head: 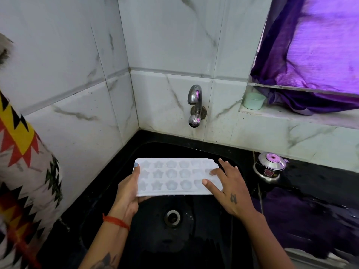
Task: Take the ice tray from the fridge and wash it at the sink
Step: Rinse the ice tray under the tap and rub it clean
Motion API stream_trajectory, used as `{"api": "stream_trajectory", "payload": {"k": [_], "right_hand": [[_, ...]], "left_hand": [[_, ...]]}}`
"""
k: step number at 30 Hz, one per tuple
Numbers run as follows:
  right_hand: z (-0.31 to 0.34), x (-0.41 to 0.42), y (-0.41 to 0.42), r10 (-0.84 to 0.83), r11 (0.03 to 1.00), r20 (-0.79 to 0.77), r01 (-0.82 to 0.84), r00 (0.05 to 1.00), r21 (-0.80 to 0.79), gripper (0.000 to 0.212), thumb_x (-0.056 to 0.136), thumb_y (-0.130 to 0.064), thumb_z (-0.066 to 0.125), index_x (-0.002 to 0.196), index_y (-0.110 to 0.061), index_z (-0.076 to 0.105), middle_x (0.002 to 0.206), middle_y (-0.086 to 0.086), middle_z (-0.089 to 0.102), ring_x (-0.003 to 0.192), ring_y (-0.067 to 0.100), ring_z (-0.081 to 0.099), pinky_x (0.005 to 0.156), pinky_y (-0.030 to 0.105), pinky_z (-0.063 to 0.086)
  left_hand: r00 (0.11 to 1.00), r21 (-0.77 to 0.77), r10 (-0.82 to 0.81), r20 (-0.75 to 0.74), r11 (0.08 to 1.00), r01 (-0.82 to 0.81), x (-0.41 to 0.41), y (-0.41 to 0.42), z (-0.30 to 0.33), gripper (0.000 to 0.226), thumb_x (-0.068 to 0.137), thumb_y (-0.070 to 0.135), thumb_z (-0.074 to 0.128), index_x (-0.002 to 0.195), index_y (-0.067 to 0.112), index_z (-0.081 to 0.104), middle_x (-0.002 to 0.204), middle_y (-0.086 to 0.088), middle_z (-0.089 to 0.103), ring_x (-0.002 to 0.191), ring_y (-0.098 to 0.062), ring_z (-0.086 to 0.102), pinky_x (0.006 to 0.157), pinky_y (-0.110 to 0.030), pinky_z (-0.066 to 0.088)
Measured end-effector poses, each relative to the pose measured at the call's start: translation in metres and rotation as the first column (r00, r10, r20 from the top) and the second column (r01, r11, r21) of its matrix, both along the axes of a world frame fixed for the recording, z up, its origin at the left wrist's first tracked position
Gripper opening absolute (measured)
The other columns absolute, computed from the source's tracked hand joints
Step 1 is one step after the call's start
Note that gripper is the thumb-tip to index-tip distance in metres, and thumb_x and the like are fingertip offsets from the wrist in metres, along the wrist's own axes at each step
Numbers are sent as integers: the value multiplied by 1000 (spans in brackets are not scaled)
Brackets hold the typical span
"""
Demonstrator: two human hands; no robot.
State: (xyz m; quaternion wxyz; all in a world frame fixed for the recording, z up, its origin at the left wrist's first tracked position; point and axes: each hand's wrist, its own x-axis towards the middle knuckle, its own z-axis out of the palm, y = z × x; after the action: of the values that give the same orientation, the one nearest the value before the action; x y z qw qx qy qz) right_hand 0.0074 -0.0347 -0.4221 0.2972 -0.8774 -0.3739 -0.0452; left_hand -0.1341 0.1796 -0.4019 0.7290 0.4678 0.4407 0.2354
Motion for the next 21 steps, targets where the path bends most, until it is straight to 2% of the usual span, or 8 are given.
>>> {"api": "stream_trajectory", "payload": {"k": [4, 7, 10, 16, 21], "right_hand": [[3, 1, 3, 18, 999, -49, -20, 999, -27, 85, 70, -89, 9, 113, -34, 58, 155, 3, 25, 146, 17, 11, 116, 33, -2], [5, 1, 4, 37, 999, -93, -40, 995, -31, 75, 72, -84, 20, 115, -36, 57, 156, 1, 23, 146, 16, 8, 116, 34, -2], [5, 1, 3, 45, 998, -119, -49, 992, -30, 69, 73, -80, 23, 116, -37, 57, 156, 0, 23, 146, 15, 8, 118, 36, 1], [4, 1, 1, 33, 998, -84, -37, 996, -48, 80, 68, -90, 11, 110, -38, 55, 156, 1, 24, 146, 16, 8, 114, 31, -4], [4, 1, 2, 13, 998, -72, -18, 997, -66, 81, 67, -91, 8, 108, -39, 54, 156, 1, 23, 147, 17, 8, 115, 34, -3]], "left_hand": [[1000, -6, -3, 3, 1000, 3, -2, 0, -1, 40, 91, 49, 52, 92, 12, 65, 87, -9, 71, 78, -24, 68, 58, -36, 54], [1000, -5, -1, 7, 1000, 1, -2, 1, 1, 40, 90, 49, 52, 93, 12, 65, 88, -9, 71, 80, -25, 68, 60, -37, 54], [1000, -1, 4, 11, 1000, -4, -3, 1, 2, 40, 90, 50, 53, 94, 12, 65, 89, -9, 71, 80, -25, 68, 59, -36, 54], [1000, 2, 12, 17, 1000, -12, -3, -1, 3, 38, 91, 48, 53, 93, 12, 65, 86, -9, 70, 76, -24, 68, 57, -34, 54], [1000, 6, 15, 27, 1000, -15, -3, -1, 4, 38, 91, 48, 52, 90, 12, 65, 84, -8, 70, 75, -23, 67, 57, -34, 54]]}}
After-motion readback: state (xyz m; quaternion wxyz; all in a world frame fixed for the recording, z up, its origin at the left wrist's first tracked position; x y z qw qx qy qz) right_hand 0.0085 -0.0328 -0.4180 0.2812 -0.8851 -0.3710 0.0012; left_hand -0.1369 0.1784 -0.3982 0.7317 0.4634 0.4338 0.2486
